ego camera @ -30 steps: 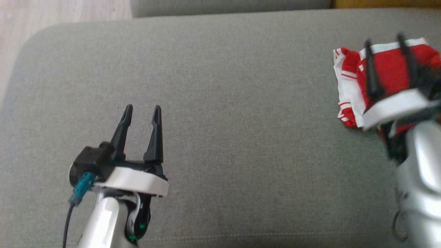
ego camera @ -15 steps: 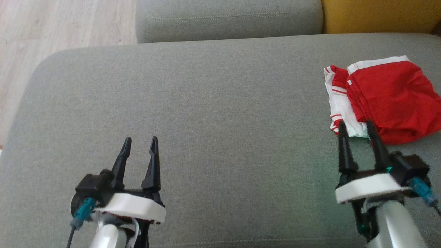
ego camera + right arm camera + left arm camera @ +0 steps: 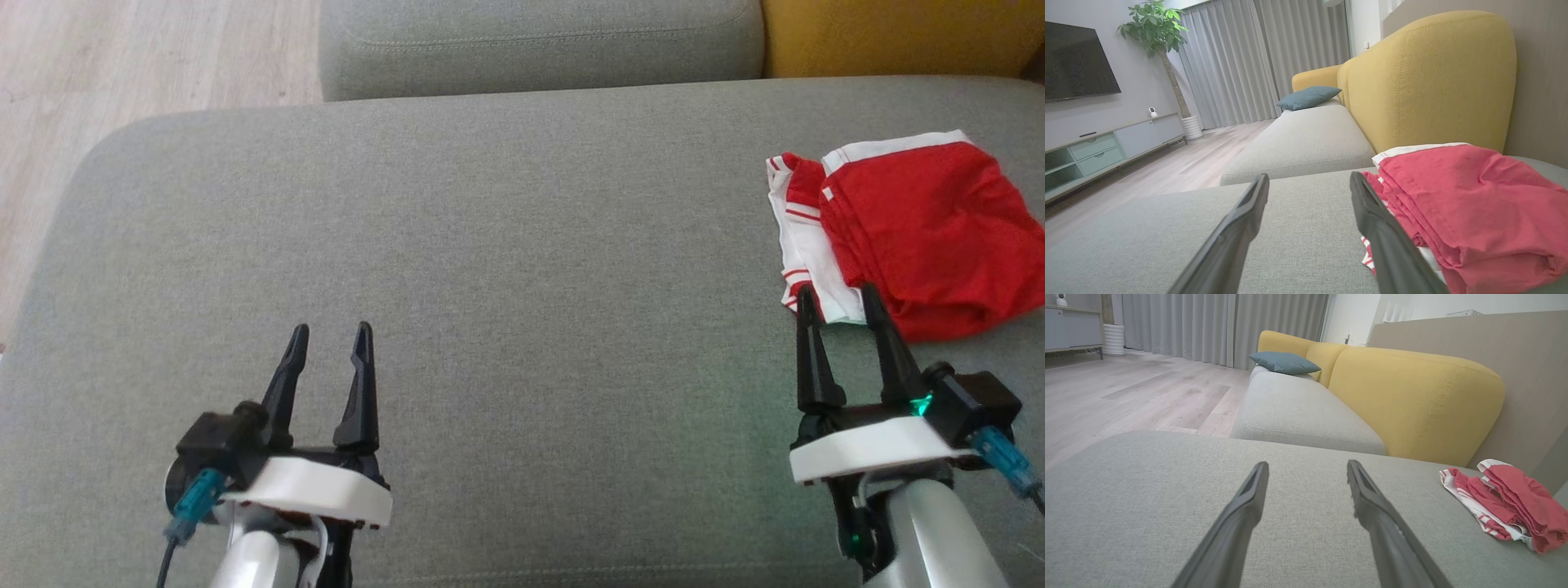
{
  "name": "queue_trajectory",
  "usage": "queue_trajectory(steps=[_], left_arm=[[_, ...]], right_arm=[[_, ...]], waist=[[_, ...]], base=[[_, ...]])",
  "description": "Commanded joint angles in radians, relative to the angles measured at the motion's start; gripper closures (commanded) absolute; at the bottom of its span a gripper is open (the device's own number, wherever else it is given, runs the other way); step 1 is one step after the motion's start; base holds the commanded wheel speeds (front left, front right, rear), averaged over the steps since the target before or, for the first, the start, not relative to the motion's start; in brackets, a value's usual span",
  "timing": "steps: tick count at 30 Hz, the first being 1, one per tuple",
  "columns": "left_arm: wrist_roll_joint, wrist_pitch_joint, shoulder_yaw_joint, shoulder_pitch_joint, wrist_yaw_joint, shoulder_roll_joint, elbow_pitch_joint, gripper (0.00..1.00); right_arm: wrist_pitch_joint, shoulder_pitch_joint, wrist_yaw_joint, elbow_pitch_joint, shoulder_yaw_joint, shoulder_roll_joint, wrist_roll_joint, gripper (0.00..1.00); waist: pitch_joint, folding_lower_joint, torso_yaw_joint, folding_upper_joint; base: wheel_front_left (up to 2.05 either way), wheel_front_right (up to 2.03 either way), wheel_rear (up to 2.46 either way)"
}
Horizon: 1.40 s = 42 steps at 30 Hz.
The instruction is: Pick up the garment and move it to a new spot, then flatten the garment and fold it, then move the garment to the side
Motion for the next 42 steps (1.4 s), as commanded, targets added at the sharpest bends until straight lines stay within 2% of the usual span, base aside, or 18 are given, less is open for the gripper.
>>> queue_trajectory(steps=[1,8,14,26,27,30,42], left_arm=[[0.008,-0.008,0.031,-0.032,0.003,0.006,-0.041,0.00],[0.056,-0.008,0.029,-0.035,0.004,0.006,-0.054,0.00],[0.007,-0.008,0.052,-0.033,0.012,0.006,-0.055,0.00],[-0.002,-0.008,0.064,-0.022,0.009,0.006,-0.073,0.00],[0.000,0.000,0.031,0.000,0.010,0.000,-0.035,1.00],[-0.001,0.005,0.029,0.013,0.010,-0.002,0.014,1.00],[-0.138,0.030,0.047,0.005,-0.005,0.007,0.022,1.00]], right_arm=[[-0.014,-0.016,-0.001,-0.037,0.025,-0.003,0.002,0.00],[-0.014,-0.013,-0.001,-0.039,0.032,-0.003,-0.001,0.00],[-0.014,-0.015,-0.001,-0.041,0.041,-0.003,-0.004,0.00],[-0.014,-0.017,-0.001,-0.043,0.052,-0.003,-0.003,0.00],[0.000,0.000,0.000,-0.008,0.026,0.000,0.000,1.00],[0.002,0.011,0.000,0.040,0.027,0.001,0.000,1.00],[0.029,0.012,0.000,0.033,0.019,-0.006,0.143,1.00]], waist=[[0.000,0.0000,0.000,-0.0001],[0.005,0.0000,-0.002,-0.0001],[0.009,0.0000,-0.008,-0.0001],[0.018,0.0000,-0.022,-0.0001],[0.018,0.0000,-0.022,-0.0001],[0.018,0.0000,-0.022,-0.0001],[0.013,0.0000,-0.021,-0.0001]], base=[[0.00,0.00,0.00],[0.00,0.00,0.00],[0.00,0.00,0.00],[0.00,0.00,0.00],[0.00,0.00,0.00],[0.00,0.00,0.00],[0.00,0.00,0.00]])
